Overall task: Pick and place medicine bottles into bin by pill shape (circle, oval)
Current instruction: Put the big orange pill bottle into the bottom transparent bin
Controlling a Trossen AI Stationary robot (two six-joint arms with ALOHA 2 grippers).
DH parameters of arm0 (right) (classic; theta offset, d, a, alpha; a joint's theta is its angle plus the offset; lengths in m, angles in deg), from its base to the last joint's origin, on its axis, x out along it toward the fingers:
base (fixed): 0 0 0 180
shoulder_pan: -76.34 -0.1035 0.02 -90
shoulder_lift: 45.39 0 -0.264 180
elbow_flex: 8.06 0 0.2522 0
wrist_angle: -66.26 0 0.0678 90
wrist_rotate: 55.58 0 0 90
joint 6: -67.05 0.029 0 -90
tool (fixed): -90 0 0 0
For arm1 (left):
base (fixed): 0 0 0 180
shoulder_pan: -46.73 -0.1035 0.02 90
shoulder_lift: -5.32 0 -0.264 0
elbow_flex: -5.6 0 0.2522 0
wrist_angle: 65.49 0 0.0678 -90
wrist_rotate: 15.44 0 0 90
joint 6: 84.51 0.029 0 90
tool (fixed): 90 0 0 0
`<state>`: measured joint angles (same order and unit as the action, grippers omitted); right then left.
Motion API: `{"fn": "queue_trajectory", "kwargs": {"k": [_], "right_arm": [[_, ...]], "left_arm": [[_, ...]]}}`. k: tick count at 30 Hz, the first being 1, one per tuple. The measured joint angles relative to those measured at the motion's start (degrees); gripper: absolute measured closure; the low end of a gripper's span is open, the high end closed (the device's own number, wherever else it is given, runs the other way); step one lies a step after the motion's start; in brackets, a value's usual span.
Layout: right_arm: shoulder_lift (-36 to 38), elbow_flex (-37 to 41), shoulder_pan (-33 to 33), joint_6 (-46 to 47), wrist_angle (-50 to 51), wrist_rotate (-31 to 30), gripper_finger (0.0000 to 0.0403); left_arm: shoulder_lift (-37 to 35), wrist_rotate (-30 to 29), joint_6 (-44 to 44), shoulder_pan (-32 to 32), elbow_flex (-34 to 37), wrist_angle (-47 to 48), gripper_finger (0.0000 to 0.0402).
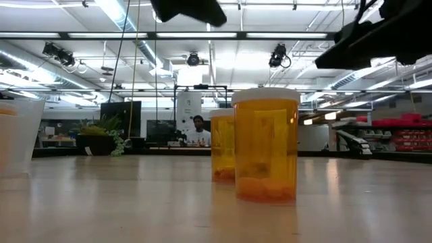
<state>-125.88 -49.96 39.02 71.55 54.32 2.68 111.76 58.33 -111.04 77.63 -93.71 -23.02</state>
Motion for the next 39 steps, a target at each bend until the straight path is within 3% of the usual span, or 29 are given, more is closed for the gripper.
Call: {"fn": "queue_trajectory", "kwargs": {"k": [6,15,21,27,39], "right_arm": [[5.3,2.7,-1.2,-2.2,0.5,-5.6,0.0141],[12.3,7.6,-2.6,-1.2,0.2,-9.3,0.0141],[14.4,9.2,-3.1,-0.4,0.2,-10.6,0.0141],[14.3,9.2,-3.5,-0.4,-0.2,-11.7,0.0141],[14.1,9.2,-4.6,-1.5,-1.2,-12.7,0.0141]], "left_arm": [[2.2,0.7,0.8,-1.6,-0.1,-2.0,0.0154],[5.2,1.5,7.8,-4.0,-0.4,-5.3,0.0157],[9.0,2.9,12.2,-5.7,-5.6,-6.0,0.0157],[14.0,4.9,14.1,-6.0,-13.4,3.5,0.0157],[17.5,8.8,21.2,-5.8,-16.4,9.2,0.008]]}}
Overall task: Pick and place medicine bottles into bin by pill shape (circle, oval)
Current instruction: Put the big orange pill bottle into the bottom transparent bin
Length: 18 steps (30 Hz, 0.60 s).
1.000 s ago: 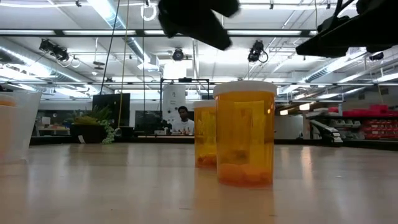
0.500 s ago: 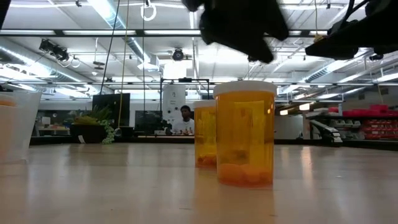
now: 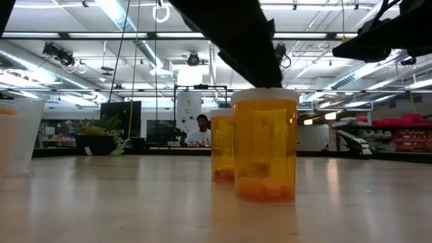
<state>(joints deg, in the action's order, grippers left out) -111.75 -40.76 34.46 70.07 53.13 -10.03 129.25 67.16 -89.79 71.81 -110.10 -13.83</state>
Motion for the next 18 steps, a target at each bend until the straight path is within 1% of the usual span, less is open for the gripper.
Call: {"fn": "queue_trajectory", "kwargs": {"k": [3,6,12,18], "right_arm": [[0.0,0.0,0.0,0.0,-0.1,-0.3,0.0141],[0.0,0.0,0.0,0.1,-0.1,-0.3,0.0141],[0.0,0.0,0.0,0.4,-0.1,-0.3,0.0141],[0.0,0.0,0.0,0.5,-0.1,-0.3,0.0141]], "left_arm": [[0.3,0.0,2.0,0.2,0.0,0.2,0.006],[0.3,0.0,4.3,0.2,0.0,0.2,0.0052],[0.3,0.0,4.7,0.7,0.0,0.2,0.0062],[1.4,0.0,7.7,2.0,0.0,0.0,0.0079]]}}
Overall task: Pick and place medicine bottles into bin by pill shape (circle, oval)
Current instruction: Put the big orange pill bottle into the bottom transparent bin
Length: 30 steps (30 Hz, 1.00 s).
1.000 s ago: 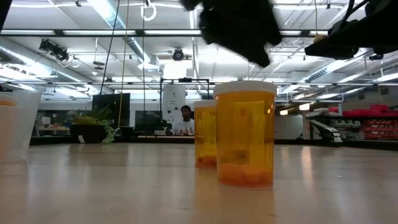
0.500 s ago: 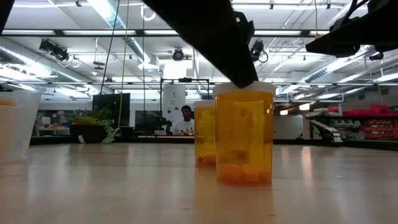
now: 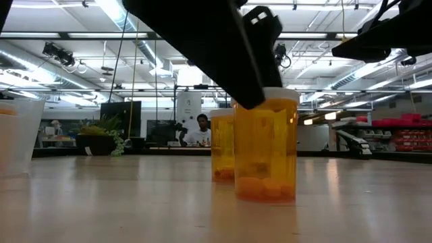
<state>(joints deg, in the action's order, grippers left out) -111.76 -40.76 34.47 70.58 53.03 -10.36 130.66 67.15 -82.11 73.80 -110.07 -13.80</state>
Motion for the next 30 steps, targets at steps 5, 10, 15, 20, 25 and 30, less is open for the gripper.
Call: {"fn": "queue_trajectory", "kwargs": {"k": [5,10,15,20,25,30], "right_arm": [[0.0,0.0,0.0,0.5,0.1,0.0,0.0141],[0.0,0.0,0.0,0.5,0.1,0.0,0.0141],[0.0,0.0,0.0,0.9,0.3,0.0,0.0141],[0.0,0.0,0.0,0.8,0.3,0.0,0.0141],[0.0,0.0,0.0,1.0,0.3,0.0,0.0141],[0.0,0.0,0.0,1.0,0.3,0.0,0.0141]], "left_arm": [[1.6,-3.1,3.9,1.0,0.0,-0.1,0.0092],[1.6,-3.8,4.3,1.0,0.0,-0.1,0.011],[1.6,-3.9,2.8,1.0,0.0,-0.9,0.013],[1.6,-3.9,2.7,1.0,0.0,-0.9,0.0154],[1.6,-3.9,2.6,1.0,0.0,-0.9,0.0183],[0.8,-3.9,0.6,1.9,-0.8,1.4,0.0187]]}}
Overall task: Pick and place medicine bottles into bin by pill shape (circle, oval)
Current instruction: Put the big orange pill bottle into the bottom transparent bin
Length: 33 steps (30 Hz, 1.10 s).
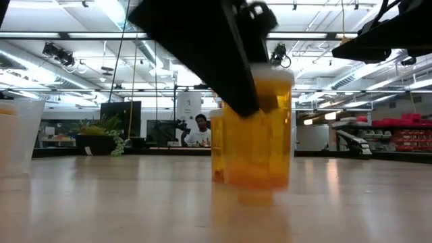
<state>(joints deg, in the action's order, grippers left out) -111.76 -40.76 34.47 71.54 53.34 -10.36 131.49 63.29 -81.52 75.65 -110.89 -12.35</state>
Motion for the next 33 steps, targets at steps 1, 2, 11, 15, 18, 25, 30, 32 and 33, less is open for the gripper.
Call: {"fn": "queue_trajectory", "kwargs": {"k": [1,2,11,15,18,25,30,32,33], "right_arm": [[0.0,0.0,0.0,0.0,0.0,0.0,0.0141],[0.0,0.0,0.0,0.0,0.0,0.0,0.0141],[0.0,0.0,0.0,0.2,-0.2,0.0,0.0141],[0.0,0.0,0.0,0.1,-0.4,0.0,0.0141],[0.0,0.0,0.0,0.3,-0.3,0.0,0.0141],[0.0,0.0,0.0,0.3,-0.3,0.0,0.0141],[0.0,0.0,0.0,0.4,-0.3,0.0,0.0141],[0.0,0.0,0.0,0.4,-0.3,0.0,0.0141],[0.0,0.0,0.0,0.4,-0.3,0.0,0.0141]], "left_arm": [[-0.3,0.0,-1.0,0.3,-0.6,1.1,0.0183],[-0.8,0.0,-2.0,0.6,-1.1,2.4,0.0179],[-3.3,1.2,-16.5,3.9,-3.6,15.4,0.0188],[-3.3,1.3,-21.0,5.4,-3.6,19.4,0.0181],[-3.3,1.3,-23.7,6.4,-3.6,22.7,0.0171],[-3.6,1.2,-29.3,8.0,-3.6,30.1,0.0189],[-4.0,1.0,-32.7,8.6,-3.6,32.9,0.0175],[-4.3,0.9,-33.4,8.8,-3.6,33.4,0.0169],[-4.5,0.8,-33.8,9.0,-3.6,33.9,0.0168]]}}
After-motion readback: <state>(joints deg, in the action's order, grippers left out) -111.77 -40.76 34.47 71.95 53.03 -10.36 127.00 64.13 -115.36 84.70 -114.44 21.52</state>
